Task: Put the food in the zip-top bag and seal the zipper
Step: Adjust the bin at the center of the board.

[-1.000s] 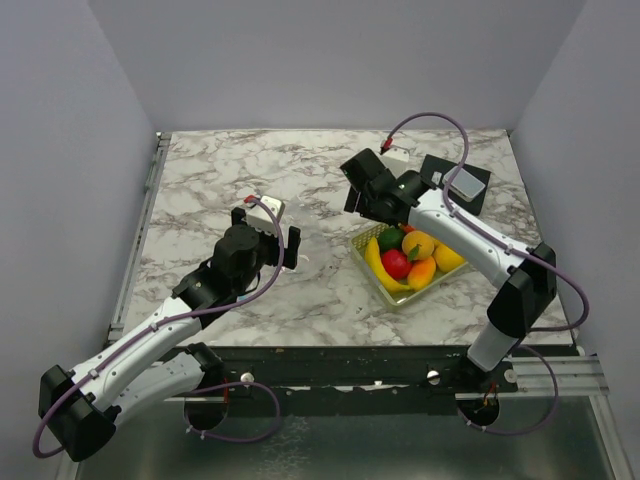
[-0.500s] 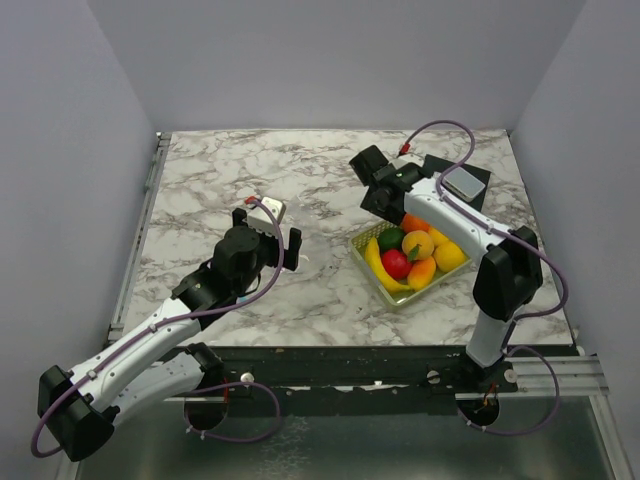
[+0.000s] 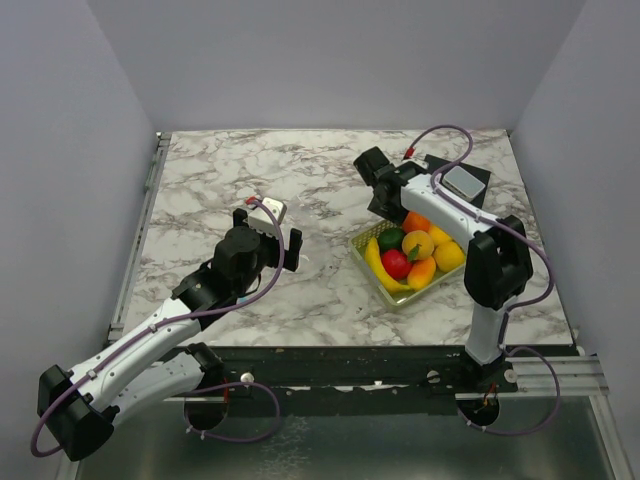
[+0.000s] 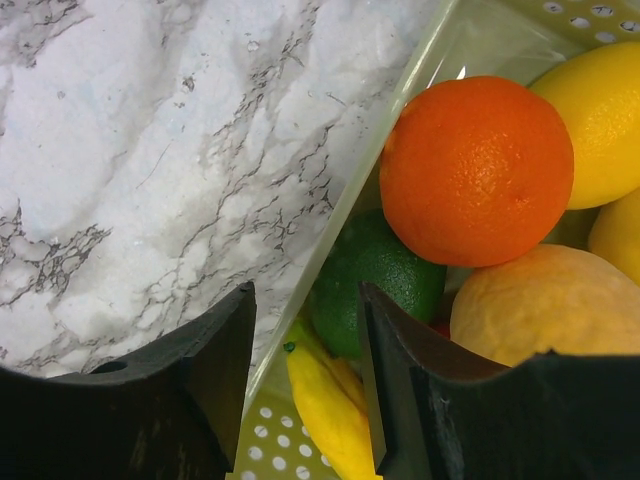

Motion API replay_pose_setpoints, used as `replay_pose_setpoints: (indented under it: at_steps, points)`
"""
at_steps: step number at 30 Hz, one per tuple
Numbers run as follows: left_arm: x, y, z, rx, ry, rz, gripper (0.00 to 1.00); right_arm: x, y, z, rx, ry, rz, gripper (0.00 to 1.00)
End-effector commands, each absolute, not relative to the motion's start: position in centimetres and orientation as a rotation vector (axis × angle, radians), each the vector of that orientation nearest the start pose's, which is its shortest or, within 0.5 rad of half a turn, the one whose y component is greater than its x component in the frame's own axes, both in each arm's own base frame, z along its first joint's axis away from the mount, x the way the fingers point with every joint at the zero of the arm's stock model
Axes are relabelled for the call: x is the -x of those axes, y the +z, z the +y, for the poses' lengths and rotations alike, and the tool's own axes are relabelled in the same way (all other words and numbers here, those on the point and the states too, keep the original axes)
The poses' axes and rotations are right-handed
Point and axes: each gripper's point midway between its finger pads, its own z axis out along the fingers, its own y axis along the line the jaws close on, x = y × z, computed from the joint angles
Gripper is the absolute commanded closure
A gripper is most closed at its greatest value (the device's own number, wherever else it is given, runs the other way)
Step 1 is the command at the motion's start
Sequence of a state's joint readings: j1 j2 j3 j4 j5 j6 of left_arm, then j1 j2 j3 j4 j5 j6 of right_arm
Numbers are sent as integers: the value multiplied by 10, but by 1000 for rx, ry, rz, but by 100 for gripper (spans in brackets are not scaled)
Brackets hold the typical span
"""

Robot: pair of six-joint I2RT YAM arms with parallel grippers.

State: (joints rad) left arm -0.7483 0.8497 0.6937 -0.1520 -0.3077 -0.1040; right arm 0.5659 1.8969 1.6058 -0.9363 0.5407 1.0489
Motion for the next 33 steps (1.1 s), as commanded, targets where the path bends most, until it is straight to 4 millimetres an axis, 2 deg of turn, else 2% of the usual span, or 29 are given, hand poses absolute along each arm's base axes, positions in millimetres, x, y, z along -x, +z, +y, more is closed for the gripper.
replay_pose_setpoints:
  at_steps: [1, 9, 18, 20, 24, 27, 33]
  points:
    - [-267, 236, -179, -373, -303, 1800, 1, -390, 104, 169, -760, -201, 2401, 51]
    - [-266, 237, -180, -375, -306, 1797, 1, -395, 89, 164, -791, -215, 2417, 57]
    - [-265, 237, -181, -379, -310, 1796, 1, -396, 79, 167, -785, -217, 2447, 66]
    - [-265, 237, -181, -380, -309, 1797, 1, -394, 77, 166, -783, -223, 2450, 71]
    - [-265, 236, -183, -385, -313, 1798, 1, -390, 78, 166, -782, -205, 2459, 89]
    - [-265, 236, -183, -387, -314, 1799, 1, -386, 80, 166, -769, -191, 2465, 99]
    - [-265, 236, -183, -388, -311, 1799, 1, -373, 82, 170, -708, -134, 2513, 99]
